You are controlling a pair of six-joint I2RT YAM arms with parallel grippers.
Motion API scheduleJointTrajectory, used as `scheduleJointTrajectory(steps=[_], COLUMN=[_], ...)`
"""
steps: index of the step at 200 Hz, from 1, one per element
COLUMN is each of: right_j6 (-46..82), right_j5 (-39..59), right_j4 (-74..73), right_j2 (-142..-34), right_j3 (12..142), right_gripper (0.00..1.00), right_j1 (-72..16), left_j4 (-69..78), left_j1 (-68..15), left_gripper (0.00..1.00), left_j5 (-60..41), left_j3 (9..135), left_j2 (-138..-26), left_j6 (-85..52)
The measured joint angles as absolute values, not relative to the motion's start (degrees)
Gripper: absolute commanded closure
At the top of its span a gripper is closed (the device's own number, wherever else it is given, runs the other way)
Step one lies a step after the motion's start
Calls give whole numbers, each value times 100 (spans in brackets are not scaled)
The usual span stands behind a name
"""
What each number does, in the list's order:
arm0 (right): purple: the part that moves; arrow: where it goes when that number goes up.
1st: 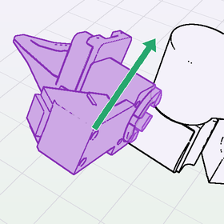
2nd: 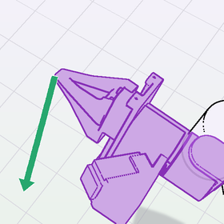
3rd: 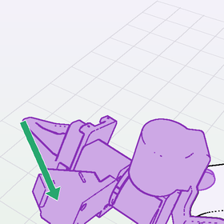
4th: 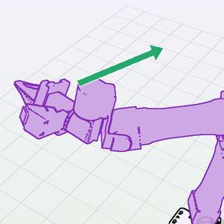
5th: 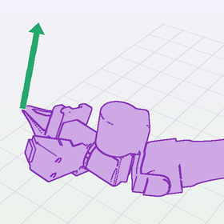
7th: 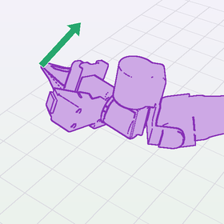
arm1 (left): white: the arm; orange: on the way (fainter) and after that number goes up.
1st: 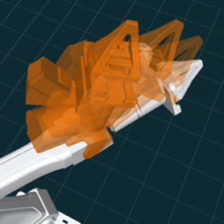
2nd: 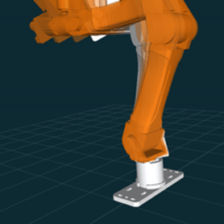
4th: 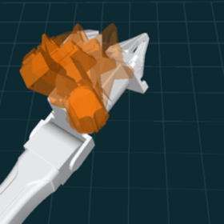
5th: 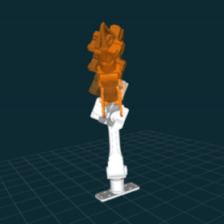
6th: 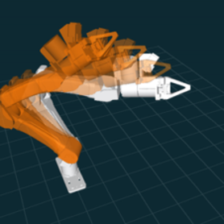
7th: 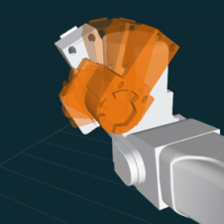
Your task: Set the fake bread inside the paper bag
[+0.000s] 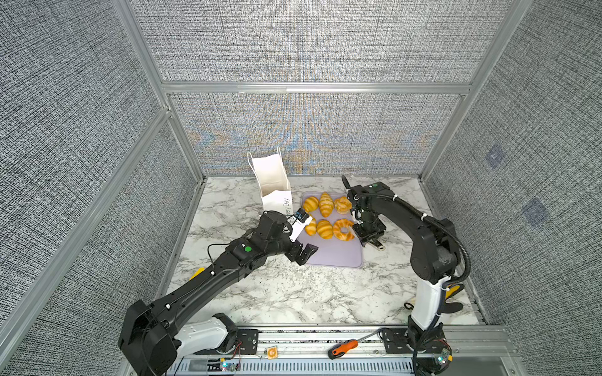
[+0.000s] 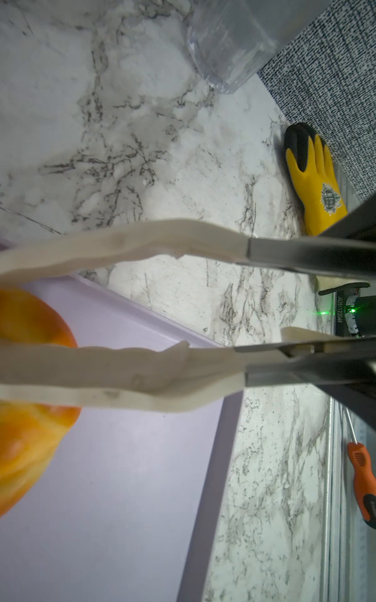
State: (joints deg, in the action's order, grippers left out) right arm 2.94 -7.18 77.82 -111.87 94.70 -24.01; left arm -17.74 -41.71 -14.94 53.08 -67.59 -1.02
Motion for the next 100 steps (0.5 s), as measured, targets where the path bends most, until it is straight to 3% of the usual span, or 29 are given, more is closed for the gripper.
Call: scheduleJointTrajectory(steps=[56, 100], right_j6=[545, 637], right_j5=[-679, -727], right_j4=[8206, 8309], right_j2=[-10621, -10779], right_j3=[9327, 9843], right_gripper=[52, 47], right_j1=[-2519, -2521], left_j4=[-1772, -1769], left_j1=[-4176, -4187], left_gripper=[1, 1], left_j5=[-1457, -1479], left_j3=[5312, 5312], left_j2=[-6757, -6860], left_j6=[-64, -45])
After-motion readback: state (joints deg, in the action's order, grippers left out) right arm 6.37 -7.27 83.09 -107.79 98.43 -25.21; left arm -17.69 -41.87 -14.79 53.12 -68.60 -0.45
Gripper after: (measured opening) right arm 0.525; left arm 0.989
